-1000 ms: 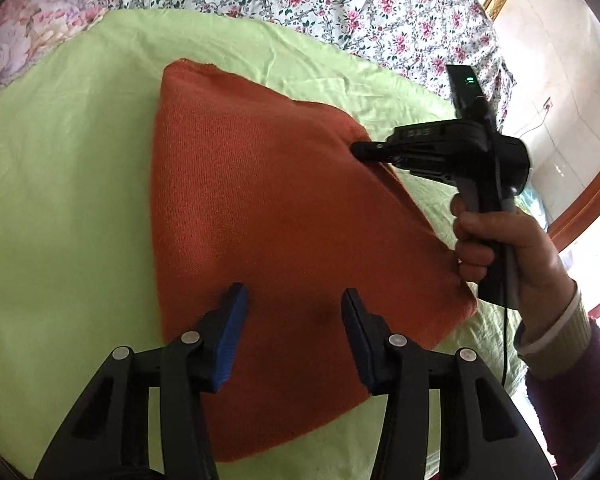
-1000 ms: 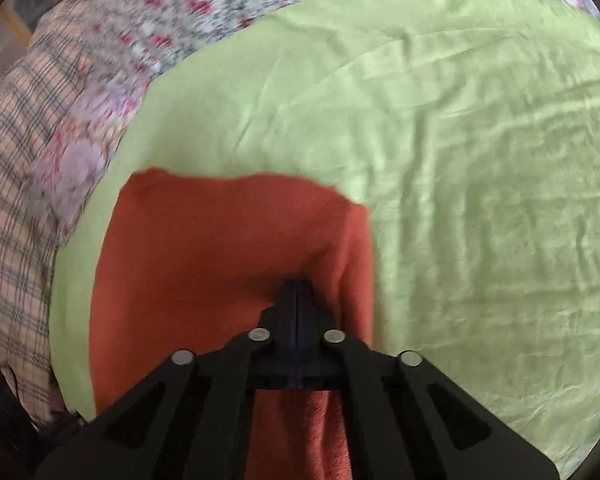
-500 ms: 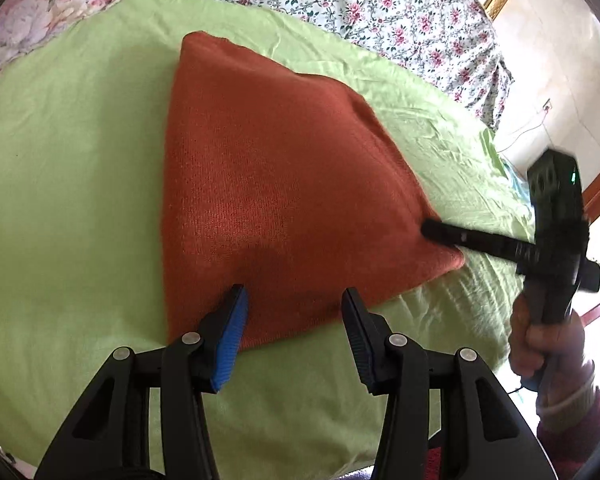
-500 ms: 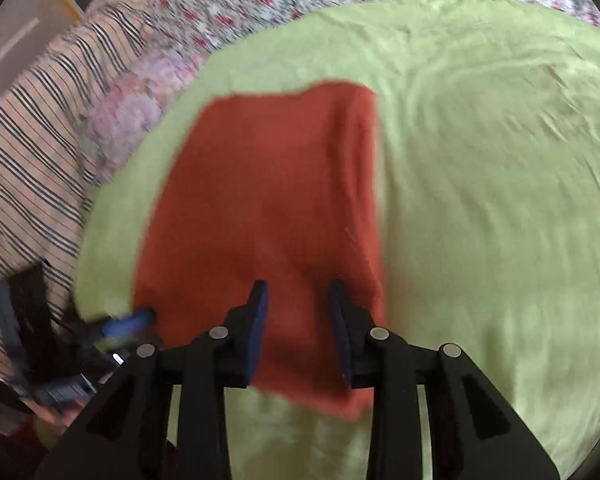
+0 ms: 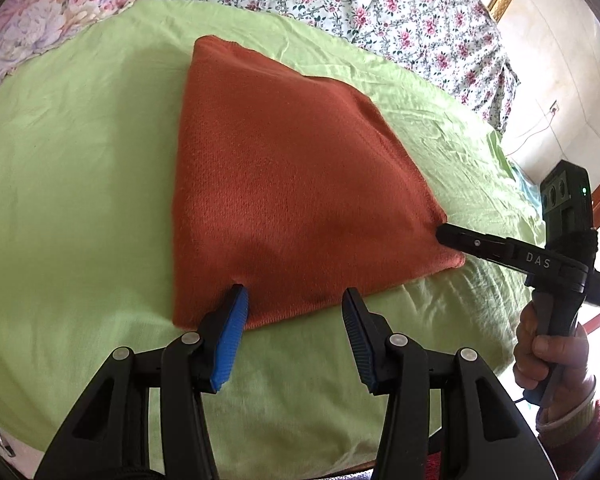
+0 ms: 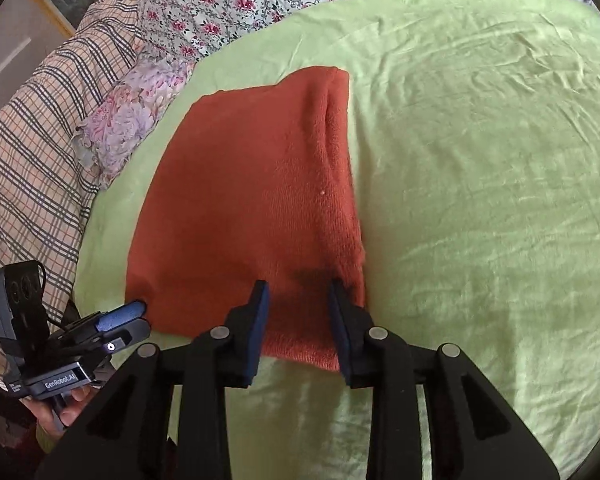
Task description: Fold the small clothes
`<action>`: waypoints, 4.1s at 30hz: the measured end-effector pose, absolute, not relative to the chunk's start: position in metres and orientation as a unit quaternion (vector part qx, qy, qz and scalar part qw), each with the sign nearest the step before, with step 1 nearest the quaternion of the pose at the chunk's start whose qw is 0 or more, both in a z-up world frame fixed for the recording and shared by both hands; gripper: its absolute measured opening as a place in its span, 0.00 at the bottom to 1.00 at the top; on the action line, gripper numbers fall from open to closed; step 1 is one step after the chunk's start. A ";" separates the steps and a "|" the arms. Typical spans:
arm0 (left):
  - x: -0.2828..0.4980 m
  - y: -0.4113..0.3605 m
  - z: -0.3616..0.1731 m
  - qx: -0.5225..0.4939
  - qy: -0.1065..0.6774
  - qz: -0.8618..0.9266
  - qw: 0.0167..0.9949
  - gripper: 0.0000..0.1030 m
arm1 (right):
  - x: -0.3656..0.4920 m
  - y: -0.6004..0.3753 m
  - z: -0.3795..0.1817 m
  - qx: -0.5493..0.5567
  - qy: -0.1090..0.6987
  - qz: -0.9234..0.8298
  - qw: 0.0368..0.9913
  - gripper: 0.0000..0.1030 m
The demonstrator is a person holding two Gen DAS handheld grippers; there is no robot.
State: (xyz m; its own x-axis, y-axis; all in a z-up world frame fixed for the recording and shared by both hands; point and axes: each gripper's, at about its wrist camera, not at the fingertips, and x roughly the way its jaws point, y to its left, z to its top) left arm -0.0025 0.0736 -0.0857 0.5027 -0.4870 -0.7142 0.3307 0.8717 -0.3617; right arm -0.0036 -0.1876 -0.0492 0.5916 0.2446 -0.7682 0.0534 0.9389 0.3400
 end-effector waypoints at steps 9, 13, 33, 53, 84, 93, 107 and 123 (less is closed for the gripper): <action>-0.020 0.104 -0.074 -0.131 0.428 -0.205 0.871 0.51 | -0.026 -0.205 -0.039 0.164 0.433 0.028 0.886 0.31; -0.018 0.120 -0.076 -0.139 0.432 -0.176 0.874 0.51 | -0.034 -0.211 -0.033 0.167 0.421 0.028 0.891 0.31; 0.000 0.106 -0.093 -0.088 0.448 -0.126 0.881 0.43 | -0.029 -0.203 -0.055 0.128 0.445 -0.001 0.886 0.17; -0.063 0.114 -0.065 -0.048 0.416 -0.098 0.903 0.81 | -0.078 -0.168 -0.019 0.077 0.407 0.023 0.910 0.88; -0.048 0.090 -0.059 0.055 0.400 -0.072 0.912 0.90 | -0.059 -0.152 -0.023 0.028 0.430 0.049 0.901 0.96; -0.029 0.086 -0.050 0.051 0.383 -0.073 0.919 0.91 | -0.032 -0.146 -0.028 0.026 0.436 0.060 0.897 0.96; 0.003 0.076 -0.046 0.049 0.398 -0.060 0.914 0.91 | 0.005 -0.157 -0.026 0.030 0.453 0.060 0.889 0.96; 0.015 0.069 -0.039 0.045 0.404 -0.057 0.912 0.91 | 0.022 -0.147 -0.021 0.036 0.468 0.073 0.880 0.97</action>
